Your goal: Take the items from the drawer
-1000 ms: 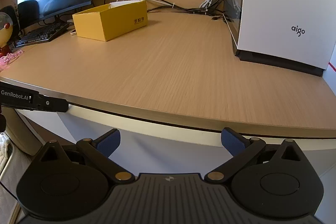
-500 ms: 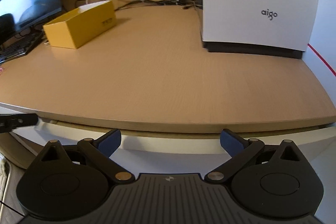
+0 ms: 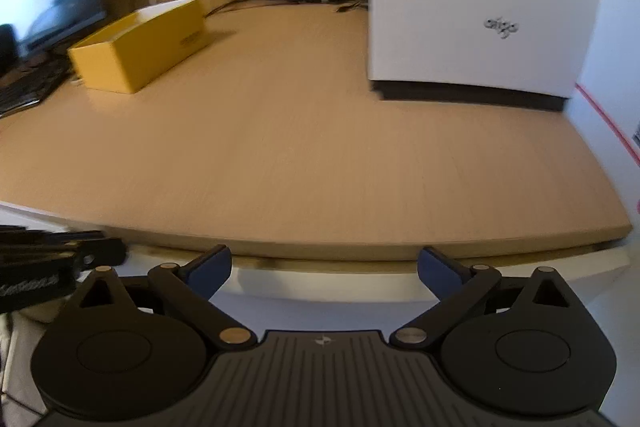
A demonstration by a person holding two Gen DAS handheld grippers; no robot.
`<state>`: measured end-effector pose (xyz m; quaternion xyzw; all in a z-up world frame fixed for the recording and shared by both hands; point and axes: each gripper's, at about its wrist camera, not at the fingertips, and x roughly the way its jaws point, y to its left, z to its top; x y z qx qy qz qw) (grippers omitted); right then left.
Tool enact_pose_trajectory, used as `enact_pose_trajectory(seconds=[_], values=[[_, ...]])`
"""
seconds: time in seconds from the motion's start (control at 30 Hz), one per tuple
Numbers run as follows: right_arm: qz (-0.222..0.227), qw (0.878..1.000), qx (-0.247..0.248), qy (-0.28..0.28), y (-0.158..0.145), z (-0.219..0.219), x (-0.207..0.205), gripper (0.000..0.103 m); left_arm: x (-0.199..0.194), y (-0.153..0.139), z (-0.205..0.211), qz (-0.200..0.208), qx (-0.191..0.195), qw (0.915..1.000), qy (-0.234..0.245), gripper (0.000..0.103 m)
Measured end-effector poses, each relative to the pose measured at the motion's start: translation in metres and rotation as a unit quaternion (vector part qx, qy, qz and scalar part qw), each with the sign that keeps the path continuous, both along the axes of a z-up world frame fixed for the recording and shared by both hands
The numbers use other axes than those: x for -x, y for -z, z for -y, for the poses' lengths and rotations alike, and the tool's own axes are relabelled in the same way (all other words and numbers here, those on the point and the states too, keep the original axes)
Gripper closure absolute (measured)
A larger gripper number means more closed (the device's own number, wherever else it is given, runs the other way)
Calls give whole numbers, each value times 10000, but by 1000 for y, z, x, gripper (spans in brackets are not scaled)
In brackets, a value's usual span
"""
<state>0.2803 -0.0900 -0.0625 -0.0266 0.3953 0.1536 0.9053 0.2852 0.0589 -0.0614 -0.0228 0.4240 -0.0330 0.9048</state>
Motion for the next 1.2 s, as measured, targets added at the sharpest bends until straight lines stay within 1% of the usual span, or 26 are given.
enact_pose_trajectory(seconds=[0.03, 0.13, 0.23, 0.47, 0.7, 0.77, 0.83, 0.87, 0.97, 1.0, 1.13, 1.2], values=[[-52, 10000, -17, 4, 2, 0, -2, 2, 0, 1, 2, 3, -48, 10000, 33, 82], [101, 9995, 279, -81, 8, -8, 3, 1, 3, 2, 3, 39, -144, 9998, 139, 82], [92, 9996, 280, -39, 10, -10, 3, 0, 3, 2, 4, 17, -188, 9996, 205, 82], [-38, 9994, 325, -75, 9, -10, 5, 0, 6, 1, 1, -57, -82, 9996, 283, 82], [-167, 9992, 349, -99, 6, -9, 10, 0, 17, 0, 0, -126, -48, 9992, 384, 82], [-105, 9997, 215, -51, 5, -7, 11, 3, 21, 0, -1, -145, -13, 9991, 395, 82], [-48, 9996, 271, 78, 6, -7, 8, 3, 24, 0, -1, -151, -14, 9990, 422, 82], [-49, 9995, 300, 114, 7, -7, 5, 3, 26, 0, -2, -165, 19, 9990, 413, 82], [-151, 9990, 382, 189, 11, -6, -2, 3, 25, -1, -9, -216, 397, 9984, 337, 84], [-175, 9988, 415, 197, 12, -6, -4, 3, 24, -2, -9, -181, 424, 9984, 313, 83], [-452, 9981, 398, 127, 12, -4, -10, 3, 12, 1, -3, -130, 337, 9985, 402, 83], [-479, 9980, 389, 110, 12, -2, -6, 3, 2, 10, 4, -271, 160, 9979, 565, 83]])
